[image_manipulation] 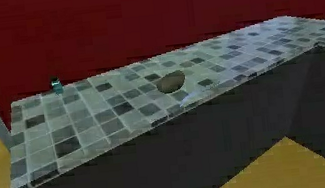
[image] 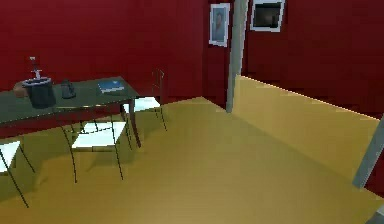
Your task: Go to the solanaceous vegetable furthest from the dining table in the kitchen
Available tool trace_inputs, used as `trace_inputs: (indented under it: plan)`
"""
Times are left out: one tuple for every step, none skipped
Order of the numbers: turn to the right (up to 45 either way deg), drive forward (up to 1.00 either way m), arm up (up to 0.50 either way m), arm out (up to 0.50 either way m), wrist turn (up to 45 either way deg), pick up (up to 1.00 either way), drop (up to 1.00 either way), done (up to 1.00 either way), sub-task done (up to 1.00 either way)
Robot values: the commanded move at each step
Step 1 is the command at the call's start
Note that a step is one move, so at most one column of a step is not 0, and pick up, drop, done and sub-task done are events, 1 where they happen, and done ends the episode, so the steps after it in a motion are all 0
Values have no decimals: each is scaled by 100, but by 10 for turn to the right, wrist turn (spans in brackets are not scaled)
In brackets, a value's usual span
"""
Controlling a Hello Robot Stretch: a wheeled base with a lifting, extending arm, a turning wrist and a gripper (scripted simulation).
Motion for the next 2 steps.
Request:
trace_inputs:
  plan:
    - [-300,0,0,0,0,0,0,0,0]
    - [0,100,0,0,0,0,0,0,0]
